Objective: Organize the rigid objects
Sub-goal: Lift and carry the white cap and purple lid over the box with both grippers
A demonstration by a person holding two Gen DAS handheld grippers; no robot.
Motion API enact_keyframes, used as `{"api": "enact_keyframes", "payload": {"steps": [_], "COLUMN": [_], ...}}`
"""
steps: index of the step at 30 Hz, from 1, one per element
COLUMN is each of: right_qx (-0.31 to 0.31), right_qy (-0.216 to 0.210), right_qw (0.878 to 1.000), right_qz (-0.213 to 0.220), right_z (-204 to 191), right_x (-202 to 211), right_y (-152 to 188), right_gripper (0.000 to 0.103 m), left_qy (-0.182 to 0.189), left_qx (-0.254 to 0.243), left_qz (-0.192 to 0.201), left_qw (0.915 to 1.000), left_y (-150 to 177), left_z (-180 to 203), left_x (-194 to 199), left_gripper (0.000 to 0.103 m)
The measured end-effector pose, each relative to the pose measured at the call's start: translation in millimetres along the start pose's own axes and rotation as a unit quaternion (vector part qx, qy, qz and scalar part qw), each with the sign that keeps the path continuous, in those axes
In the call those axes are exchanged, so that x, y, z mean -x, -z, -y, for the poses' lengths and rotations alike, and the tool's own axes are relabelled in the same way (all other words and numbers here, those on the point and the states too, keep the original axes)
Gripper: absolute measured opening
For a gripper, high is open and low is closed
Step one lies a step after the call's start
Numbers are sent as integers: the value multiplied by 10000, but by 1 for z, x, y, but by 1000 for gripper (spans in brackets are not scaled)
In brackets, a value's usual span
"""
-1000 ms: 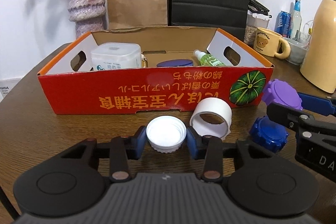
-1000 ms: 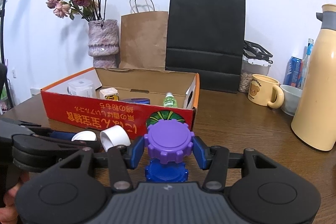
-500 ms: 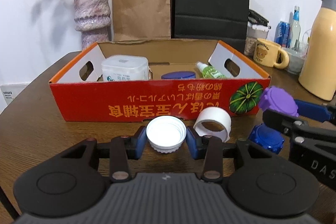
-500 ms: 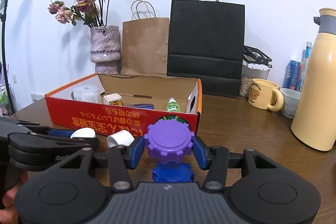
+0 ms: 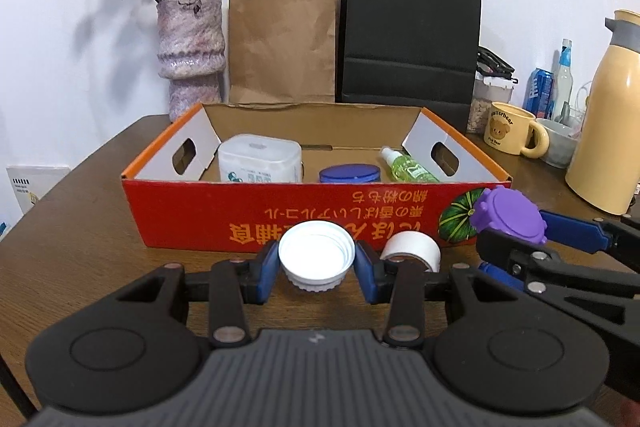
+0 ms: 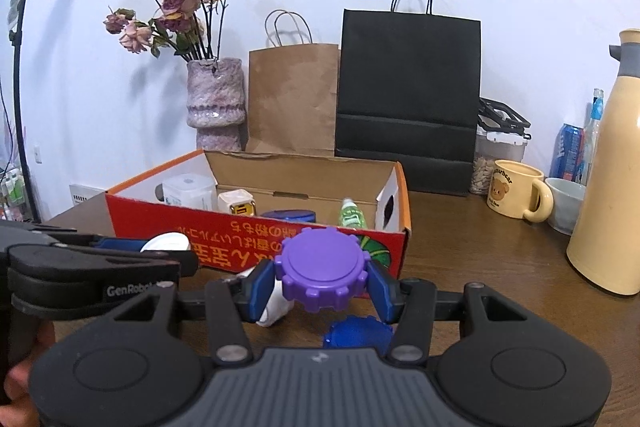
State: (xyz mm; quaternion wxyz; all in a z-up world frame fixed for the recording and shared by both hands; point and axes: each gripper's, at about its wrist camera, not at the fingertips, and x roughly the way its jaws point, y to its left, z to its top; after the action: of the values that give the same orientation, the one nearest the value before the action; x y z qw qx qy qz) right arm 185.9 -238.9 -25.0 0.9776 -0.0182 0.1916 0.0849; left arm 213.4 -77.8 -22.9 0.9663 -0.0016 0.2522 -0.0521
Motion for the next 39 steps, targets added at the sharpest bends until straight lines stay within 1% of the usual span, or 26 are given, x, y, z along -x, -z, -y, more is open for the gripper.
{"api": "enact_keyframes", "payload": {"steps": [13, 22, 29, 39], "right_qx": [141, 168, 169, 41], "right_qy": [-33, -25, -21, -18], "right_qw": [9996, 9989, 9984, 9984], "right_qz": [224, 435, 538, 559], "right_z": [-13, -17, -17, -13], "right_x": [0, -8, -20, -44], "right_y": [-26, -47, -60, -68], "right_gripper": [50, 50, 50, 50], "left_qy": [-70, -169, -155, -209], "left_qx": [52, 60, 123, 342], "left_qz": [230, 558, 683, 758], "left_qw": [9997, 9983, 9975, 9963], "left_y": [-22, -45, -59, -75], "left_z": [-13, -17, -19, -27], "left_x": [9, 11, 4, -19], "left_gripper": [41, 41, 41, 41]}}
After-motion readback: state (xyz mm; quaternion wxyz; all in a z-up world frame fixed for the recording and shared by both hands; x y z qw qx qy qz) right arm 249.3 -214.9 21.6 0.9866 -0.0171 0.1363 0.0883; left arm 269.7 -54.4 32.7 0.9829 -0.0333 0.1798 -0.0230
